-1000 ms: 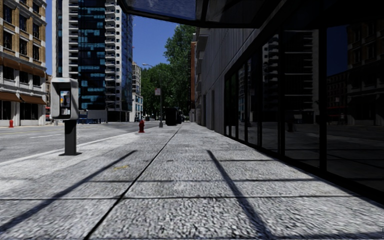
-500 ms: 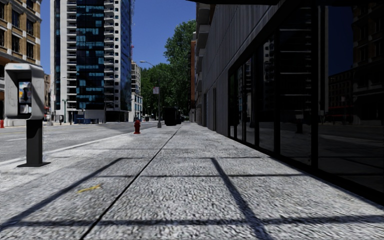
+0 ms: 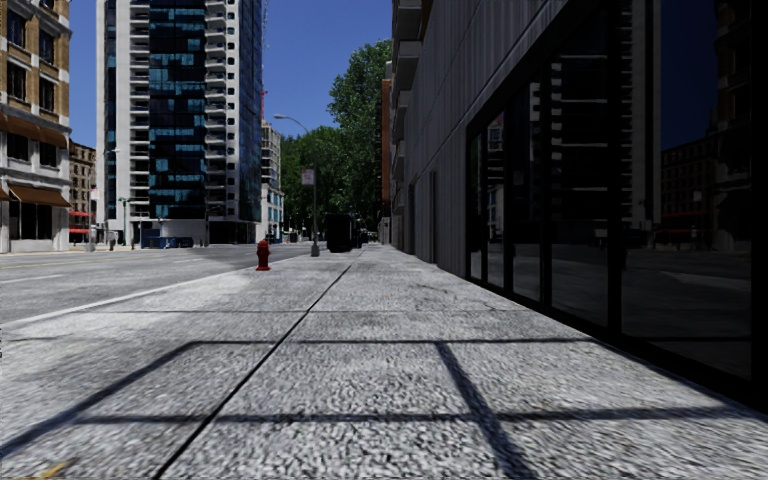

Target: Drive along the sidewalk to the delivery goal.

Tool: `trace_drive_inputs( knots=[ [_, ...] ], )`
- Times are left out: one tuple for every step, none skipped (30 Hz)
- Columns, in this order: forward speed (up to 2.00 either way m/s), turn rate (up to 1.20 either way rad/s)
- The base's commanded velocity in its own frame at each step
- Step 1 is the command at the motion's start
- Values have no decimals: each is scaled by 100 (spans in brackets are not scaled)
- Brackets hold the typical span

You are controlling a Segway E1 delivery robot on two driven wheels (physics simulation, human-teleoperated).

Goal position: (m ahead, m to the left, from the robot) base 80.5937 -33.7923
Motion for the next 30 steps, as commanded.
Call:
trace_drive_inputs(
  knots=[
    [200, 0],
    [200, 0],
    [200, 0],
    [200, 0],
    [200, 0],
    [200, 0],
    [200, 0],
    [200, 0],
    [200, 0],
    [200, 0],
    [200, 0],
    [200, 0],
    [200, 0],
    [200, 0],
    [200, 0],
    [200, 0],
    [200, 0],
    [200, 0],
    [200, 0],
    [200, 0],
    [200, 0],
    [200, 0],
    [200, 0],
    [200, 0],
    [200, 0],
    [200, 0],
    [200, 0],
    [200, 0],
    [200, 0],
    [200, 0]
  ],
)
